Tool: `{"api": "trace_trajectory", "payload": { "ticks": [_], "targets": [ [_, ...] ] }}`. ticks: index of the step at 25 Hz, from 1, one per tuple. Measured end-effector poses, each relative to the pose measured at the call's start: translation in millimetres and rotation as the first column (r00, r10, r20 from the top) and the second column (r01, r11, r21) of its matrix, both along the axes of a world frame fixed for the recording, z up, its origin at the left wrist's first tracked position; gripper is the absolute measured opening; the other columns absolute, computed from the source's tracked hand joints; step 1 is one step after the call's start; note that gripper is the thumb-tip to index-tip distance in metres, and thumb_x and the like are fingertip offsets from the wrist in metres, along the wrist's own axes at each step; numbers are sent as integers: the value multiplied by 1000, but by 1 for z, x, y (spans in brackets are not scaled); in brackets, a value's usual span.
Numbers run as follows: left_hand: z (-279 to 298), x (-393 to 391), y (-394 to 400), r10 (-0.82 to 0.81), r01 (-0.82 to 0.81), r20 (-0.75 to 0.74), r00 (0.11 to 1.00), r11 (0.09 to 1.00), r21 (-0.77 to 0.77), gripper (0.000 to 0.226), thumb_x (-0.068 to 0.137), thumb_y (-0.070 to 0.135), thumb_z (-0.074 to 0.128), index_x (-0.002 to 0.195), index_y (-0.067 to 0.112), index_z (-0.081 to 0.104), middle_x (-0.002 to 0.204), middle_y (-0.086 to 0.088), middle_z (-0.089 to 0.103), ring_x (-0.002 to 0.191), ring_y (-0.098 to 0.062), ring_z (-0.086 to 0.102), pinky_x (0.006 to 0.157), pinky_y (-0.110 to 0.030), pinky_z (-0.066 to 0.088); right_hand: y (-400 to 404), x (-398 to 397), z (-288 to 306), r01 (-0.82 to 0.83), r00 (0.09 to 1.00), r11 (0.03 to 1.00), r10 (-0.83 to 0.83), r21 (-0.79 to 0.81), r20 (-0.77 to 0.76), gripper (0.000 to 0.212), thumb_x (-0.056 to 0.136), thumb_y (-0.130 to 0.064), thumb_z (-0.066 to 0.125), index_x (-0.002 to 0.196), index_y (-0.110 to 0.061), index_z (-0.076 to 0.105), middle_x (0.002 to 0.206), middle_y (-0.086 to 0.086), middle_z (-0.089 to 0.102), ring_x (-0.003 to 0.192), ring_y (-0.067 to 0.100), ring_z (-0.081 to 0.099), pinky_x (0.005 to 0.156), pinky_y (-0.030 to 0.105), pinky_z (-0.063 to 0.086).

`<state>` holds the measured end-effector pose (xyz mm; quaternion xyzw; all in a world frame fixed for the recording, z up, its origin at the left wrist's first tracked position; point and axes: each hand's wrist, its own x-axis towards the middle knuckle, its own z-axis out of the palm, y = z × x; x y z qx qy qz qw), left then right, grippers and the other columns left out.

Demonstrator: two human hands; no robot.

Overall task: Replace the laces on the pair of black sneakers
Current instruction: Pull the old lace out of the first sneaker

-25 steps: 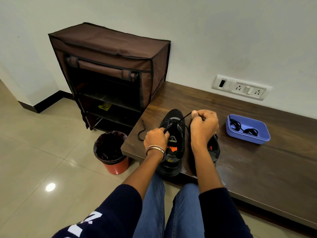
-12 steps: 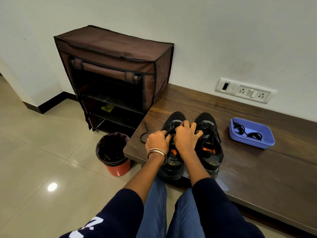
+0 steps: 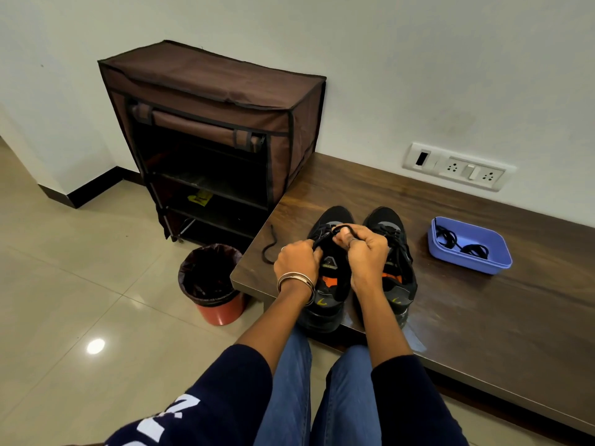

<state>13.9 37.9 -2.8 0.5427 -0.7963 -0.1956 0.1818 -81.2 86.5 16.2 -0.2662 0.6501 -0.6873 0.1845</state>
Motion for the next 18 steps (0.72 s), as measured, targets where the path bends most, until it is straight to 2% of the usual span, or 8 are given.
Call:
{"api": "trace_trajectory", "payload": {
  "ticks": [2, 5, 8, 11, 13, 15, 17, 18],
  "targets": [
    [0, -1, 0, -5, 5, 14, 1000, 1000, -4, 30, 96, 40, 48, 108, 19, 65, 103, -9, 68, 99, -32, 62, 73, -38, 50, -3, 2, 1, 86, 933, 990, -42, -109, 358, 23, 93, 6, 51, 76, 1, 66, 78, 14, 67, 81, 27, 68, 79, 43, 59],
    [1, -2, -1, -11, 11, 19, 1000, 1000, 1, 31, 96, 40, 47, 107, 17, 65, 103, -11, 68, 98, -33, 62, 73, -37, 49, -4, -2, 2, 247, 693, 941, -6, -230, 721, 29, 93, 9, 41, 71, -3, 56, 73, 11, 59, 80, 27, 66, 77, 53, 58],
    [1, -2, -2, -23, 23, 23, 999, 1000, -2, 31, 96, 40, 47, 107, 17, 64, 102, -11, 68, 98, -33, 62, 73, -38, 50, -2, -2, 0, 324, 541, 903, 68, -282, 838, 34, 94, 6, 33, 69, -9, 51, 72, 8, 56, 74, 24, 63, 75, 50, 57],
    [2, -2, -2, -29, 29, 24, 999, 1000, 6, 31, 96, 40, 47, 108, 17, 64, 103, -12, 67, 99, -34, 62, 74, -38, 49, -1, 1, -3, 370, 473, 881, 96, -296, 876, 36, 95, 1, 28, 68, -12, 47, 70, 6, 52, 66, 21, 58, 81, 53, 55],
    [2, -2, -2, -28, 28, 21, 999, 1000, 8, 31, 95, 39, 48, 108, 16, 64, 104, -13, 67, 99, -35, 61, 75, -38, 49, 1, -6, 3, 443, 423, 823, 159, -357, 892, 36, 96, -4, 26, 67, -14, 44, 62, 4, 46, 55, 20, 48, 83, 59, 52],
    [1, -2, -2, -27, 27, 16, 1000, 1000, 3, 31, 95, 39, 48, 107, 15, 65, 103, -13, 67, 99, -35, 61, 75, -39, 49, 0, -18, 14, 410, 495, 852, 92, -326, 864, 35, 99, -7, 28, 69, -14, 44, 61, 5, 43, 51, 20, 42, 79, 57, 54],
    [2, 0, -2, -23, 23, 13, 1000, 1000, 5, 31, 95, 39, 49, 107, 15, 66, 103, -13, 67, 99, -35, 61, 75, -39, 49, -6, -26, 27, 243, 674, 966, -101, -91, 732, 31, 99, -5, 34, 73, -9, 50, 66, 8, 48, 55, 22, 47, 75, 47, 56],
    [1, 0, -1, -21, 21, 12, 1000, 1000, 11, 31, 95, 39, 49, 107, 16, 66, 103, -13, 68, 99, -35, 61, 75, -39, 49, -10, -29, 29, 148, 771, 988, -147, 50, 620, 27, 98, -5, 37, 76, -8, 53, 69, 9, 52, 58, 22, 50, 70, 42, 55]
  ]
}}
